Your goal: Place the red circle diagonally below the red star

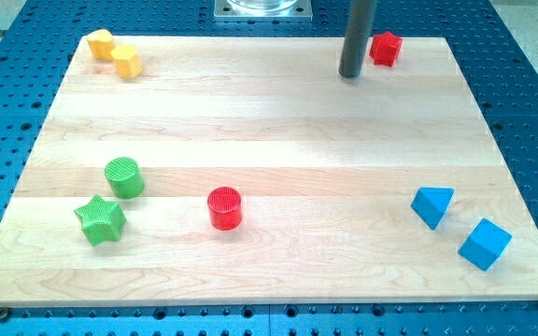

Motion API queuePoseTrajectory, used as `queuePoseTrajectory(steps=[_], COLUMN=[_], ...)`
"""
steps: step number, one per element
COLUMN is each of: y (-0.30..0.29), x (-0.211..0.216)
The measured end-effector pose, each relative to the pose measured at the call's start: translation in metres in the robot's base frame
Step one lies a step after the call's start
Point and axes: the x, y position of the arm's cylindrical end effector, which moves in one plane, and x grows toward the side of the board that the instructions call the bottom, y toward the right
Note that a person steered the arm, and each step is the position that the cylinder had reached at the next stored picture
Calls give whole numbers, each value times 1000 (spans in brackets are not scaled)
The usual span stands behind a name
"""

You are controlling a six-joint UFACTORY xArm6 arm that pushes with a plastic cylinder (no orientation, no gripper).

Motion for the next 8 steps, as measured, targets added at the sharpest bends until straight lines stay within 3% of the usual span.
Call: queuePoseTrajectory(steps=[2, 3, 4, 5, 6, 7, 8], y=[80, 75, 5, -51, -126, -186, -206], x=[-8, 50, 120, 231, 292, 295, 249])
